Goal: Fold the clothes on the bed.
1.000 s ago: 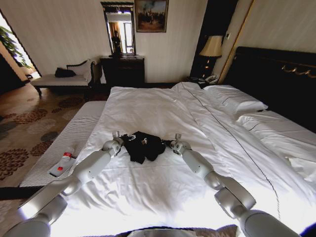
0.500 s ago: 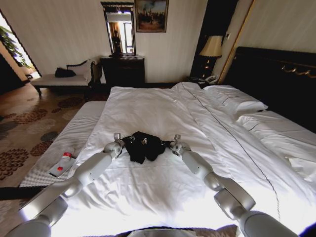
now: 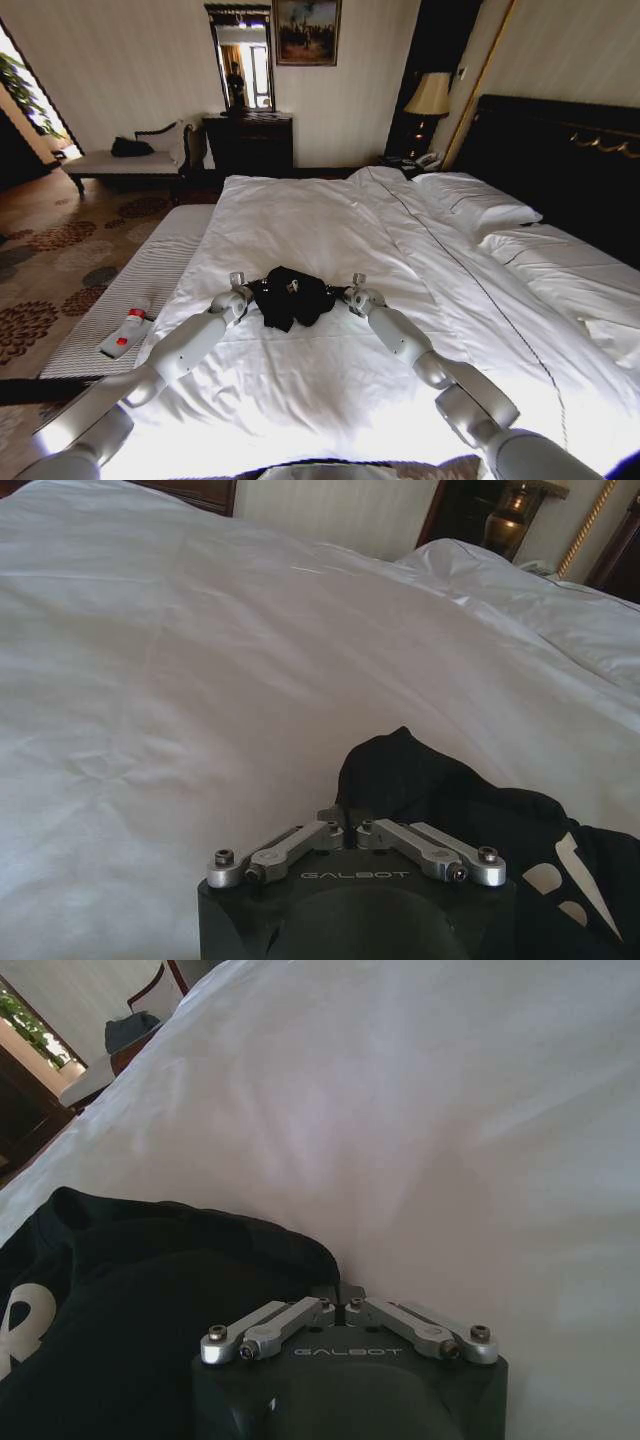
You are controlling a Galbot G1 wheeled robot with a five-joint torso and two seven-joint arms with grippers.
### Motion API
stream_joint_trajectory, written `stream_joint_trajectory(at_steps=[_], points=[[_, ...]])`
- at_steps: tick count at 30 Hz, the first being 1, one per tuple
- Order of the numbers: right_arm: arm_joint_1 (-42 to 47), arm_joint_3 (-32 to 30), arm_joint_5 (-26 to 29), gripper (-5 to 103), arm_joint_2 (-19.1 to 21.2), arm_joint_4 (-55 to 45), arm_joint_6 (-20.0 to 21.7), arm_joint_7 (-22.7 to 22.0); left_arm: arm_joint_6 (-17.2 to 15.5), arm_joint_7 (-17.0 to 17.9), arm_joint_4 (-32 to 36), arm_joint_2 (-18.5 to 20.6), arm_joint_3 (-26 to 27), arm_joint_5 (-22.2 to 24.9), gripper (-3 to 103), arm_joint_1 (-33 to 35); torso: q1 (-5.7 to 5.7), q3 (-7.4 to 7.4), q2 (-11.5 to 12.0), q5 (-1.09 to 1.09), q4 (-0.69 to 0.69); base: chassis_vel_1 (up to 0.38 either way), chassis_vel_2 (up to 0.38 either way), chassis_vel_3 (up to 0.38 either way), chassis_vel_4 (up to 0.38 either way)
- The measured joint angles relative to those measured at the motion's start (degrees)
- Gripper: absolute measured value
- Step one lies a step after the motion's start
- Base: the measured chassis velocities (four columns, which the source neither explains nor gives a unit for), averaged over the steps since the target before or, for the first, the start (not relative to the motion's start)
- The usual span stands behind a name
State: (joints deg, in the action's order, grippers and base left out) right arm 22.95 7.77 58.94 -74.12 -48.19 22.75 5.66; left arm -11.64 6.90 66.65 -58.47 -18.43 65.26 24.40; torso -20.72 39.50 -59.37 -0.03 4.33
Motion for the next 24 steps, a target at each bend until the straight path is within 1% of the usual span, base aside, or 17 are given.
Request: stream_joint_trajectory(at_steps=[8, 13, 16, 19, 22, 24], points=[[1.11, 0.03, 0.50, 0, 1.02, -3.59, 0.54, -1.17, -0.05, 0.65, 2.37, 1.23, 0.72, 0.35, 1, 0.82, -0.01, 0.01, 0.00, 0.00, -0.01, 0.000, 0.000, 0.000, 0.000], [1.48, 0.46, 1.19, 0, 1.98, -6.93, 0.90, -2.90, -0.10, 1.44, 4.87, 1.91, 2.30, 0.35, 1, 2.16, -0.01, 0.01, 0.00, 0.00, 0.00, 0.000, 0.000, 0.000, 0.000], [1.50, 0.55, 2.50, 0, 3.55, -10.72, 1.09, -4.88, -0.13, 2.23, 7.85, 3.14, 3.10, 0.59, 1, 2.53, -0.01, 0.01, 0.00, 0.00, -0.02, 0.000, 0.000, 0.000, 0.000], [1.43, 0.59, 3.01, 0, 4.53, -12.25, 1.15, -5.57, -0.14, 2.68, 8.99, 3.72, 3.51, 0.86, 1, 2.61, -0.01, 0.01, 0.00, 0.00, 0.00, 0.000, 0.000, 0.000, 0.000], [1.07, 0.82, 4.75, 0, 7.75, -16.77, 1.44, -7.00, -0.22, 3.56, 12.29, 5.40, 4.68, 1.62, 1, 3.07, -0.01, 0.00, 0.00, 0.01, 0.00, 0.000, 0.000, 0.000, 0.000], [1.00, 0.87, 5.07, 0, 8.44, -17.58, 1.50, -7.15, -0.23, 3.78, 12.90, 5.83, 4.83, 1.75, 1, 3.13, -0.01, 0.00, 0.00, 0.01, 0.00, 0.000, 0.000, 0.000, 0.000]])
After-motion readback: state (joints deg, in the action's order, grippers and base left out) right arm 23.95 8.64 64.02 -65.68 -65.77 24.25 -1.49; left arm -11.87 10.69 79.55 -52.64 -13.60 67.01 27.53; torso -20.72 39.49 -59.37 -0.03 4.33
